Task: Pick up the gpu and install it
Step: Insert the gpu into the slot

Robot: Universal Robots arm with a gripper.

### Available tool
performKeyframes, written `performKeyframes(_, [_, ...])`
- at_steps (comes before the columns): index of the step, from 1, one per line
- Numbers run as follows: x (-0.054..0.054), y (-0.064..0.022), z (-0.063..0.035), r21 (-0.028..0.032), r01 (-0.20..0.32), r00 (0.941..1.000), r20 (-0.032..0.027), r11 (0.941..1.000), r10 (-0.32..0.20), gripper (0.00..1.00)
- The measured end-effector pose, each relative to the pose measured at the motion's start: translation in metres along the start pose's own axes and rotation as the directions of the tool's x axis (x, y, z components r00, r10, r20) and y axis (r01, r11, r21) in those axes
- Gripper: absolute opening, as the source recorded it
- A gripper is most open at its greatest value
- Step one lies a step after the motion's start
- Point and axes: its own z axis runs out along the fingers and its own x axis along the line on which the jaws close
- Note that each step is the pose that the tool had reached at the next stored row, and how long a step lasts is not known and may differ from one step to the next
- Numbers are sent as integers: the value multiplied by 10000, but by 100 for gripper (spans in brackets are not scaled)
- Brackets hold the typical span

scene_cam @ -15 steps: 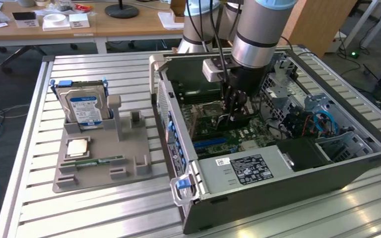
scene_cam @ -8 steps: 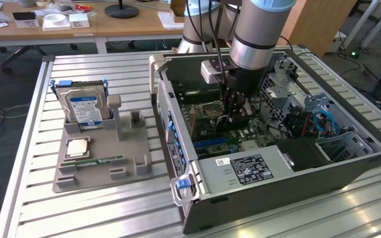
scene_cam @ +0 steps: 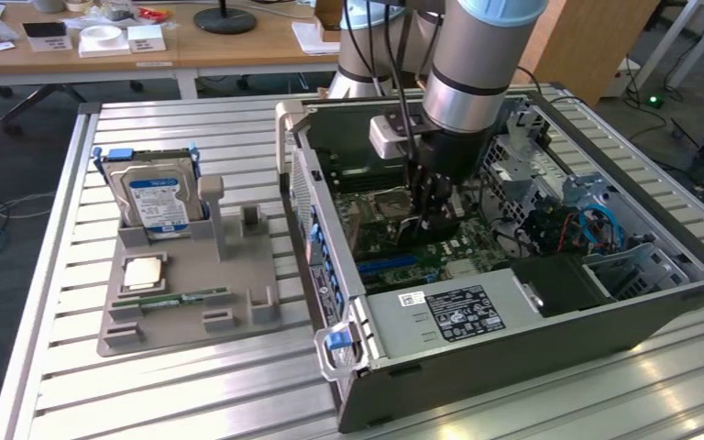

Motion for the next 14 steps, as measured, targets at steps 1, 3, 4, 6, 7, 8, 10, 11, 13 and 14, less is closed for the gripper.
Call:
performKeyframes(1, [0, 6, 4, -1, 0, 10000, 0, 10000, 0, 26])
performKeyframes(3, [0, 16, 6, -1, 0, 10000, -2, 10000, 0, 26])
performKeyframes(4, [0, 21, 9, -1, 0, 10000, 0, 10000, 0, 26])
performKeyframes(6, [3, 24, 19, 1, 2, 10000, 3, 10000, -2, 26])
performKeyframes(7, [4, 25, 25, 0, 2, 10000, 3, 10000, -2, 26])
performKeyframes(8, [5, 29, 30, 1, 0, 10000, 2, 10000, 0, 26])
performKeyframes(10, [5, 40, 39, 0, -1, 10000, 1, 10000, 1, 26])
performKeyframes(11, [6, 45, 44, 0, 0, 10000, 2, 10000, 0, 26])
performKeyframes(13, [6, 52, 50, -1, 0, 10000, -1, 10000, 0, 26])
performKeyframes(14, [7, 53, 51, -1, 1, 10000, -1, 10000, -1, 26])
